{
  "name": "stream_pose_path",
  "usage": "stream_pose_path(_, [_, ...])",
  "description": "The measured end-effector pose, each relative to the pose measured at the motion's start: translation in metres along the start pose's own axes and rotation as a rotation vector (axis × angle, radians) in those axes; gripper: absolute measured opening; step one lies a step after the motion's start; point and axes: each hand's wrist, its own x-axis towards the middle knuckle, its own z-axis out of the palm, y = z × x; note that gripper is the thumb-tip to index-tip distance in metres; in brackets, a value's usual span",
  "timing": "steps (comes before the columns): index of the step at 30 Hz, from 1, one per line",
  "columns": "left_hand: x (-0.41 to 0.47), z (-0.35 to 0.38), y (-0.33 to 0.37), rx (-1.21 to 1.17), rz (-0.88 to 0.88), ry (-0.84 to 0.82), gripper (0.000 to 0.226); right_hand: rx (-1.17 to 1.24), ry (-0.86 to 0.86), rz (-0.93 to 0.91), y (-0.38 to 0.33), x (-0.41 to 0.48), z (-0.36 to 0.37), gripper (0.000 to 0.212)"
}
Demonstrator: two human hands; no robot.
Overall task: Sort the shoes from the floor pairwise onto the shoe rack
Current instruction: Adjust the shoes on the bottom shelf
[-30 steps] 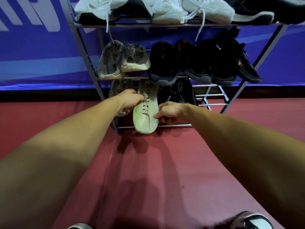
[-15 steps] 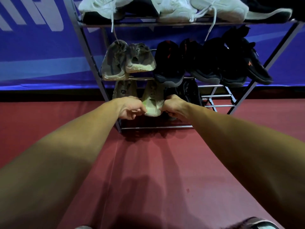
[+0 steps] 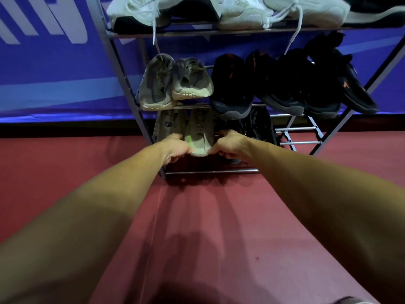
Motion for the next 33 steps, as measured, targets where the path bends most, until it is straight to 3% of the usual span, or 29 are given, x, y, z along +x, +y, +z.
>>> stream_pose_path(3, [-0.002, -0.004, 0.003, 0.069, 0.01, -0.009, 0.05, -0.108, 0.045, -0.05, -0.005, 0.003, 0.007, 0.02])
stream_pose_path(6, [-0.002, 0.001, 0.004, 0.158, -0.016, -0.022, 0.041, -0.381, 0.103, -0.109, -0.007, 0.003, 0.013, 0.046])
stream_pose_path(10, [-0.007, 0.006, 0.011, 0.2, -0.042, -0.08, 0.035, -0.674, 0.204, -0.241, -0.007, -0.005, 0.019, 0.03])
stream_pose_path(13, [-0.011, 0.011, 0.016, 0.209, -0.023, -0.08, 0.027, -0.656, 0.175, -0.256, -0.01, -0.014, 0.013, 0.026])
stream_pose_path(16, [-0.011, 0.018, 0.008, 0.257, -0.013, -0.026, 0.035, -0.637, 0.165, -0.23, -0.003, -0.026, -0.004, 0.023])
stream_pose_path(18, [-0.017, 0.019, 0.007, 0.284, -0.006, -0.019, 0.045, -0.623, 0.189, -0.205, 0.009, -0.032, -0.017, 0.035])
stream_pose_path(21, [-0.021, 0.014, 0.013, 0.524, 0.063, 0.098, 0.058, -0.575, 0.246, -0.201, 0.022, -0.038, -0.035, 0.053])
stream_pose_path(24, [-0.031, 0.018, 0.031, 0.561, 0.172, 0.191, 0.046, -0.486, 0.32, -0.191, 0.029, -0.043, -0.049, 0.053])
stream_pose_path(28, [-0.044, 0.048, 0.056, 0.58, 0.31, 0.097, 0.019, -0.452, 0.365, -0.126, 0.039, -0.047, -0.063, 0.046])
stream_pose_path(33, [-0.054, 0.091, 0.081, 0.635, 0.484, -0.004, 0.023, -0.48, 0.394, -0.044, 0.055, -0.052, -0.083, 0.025])
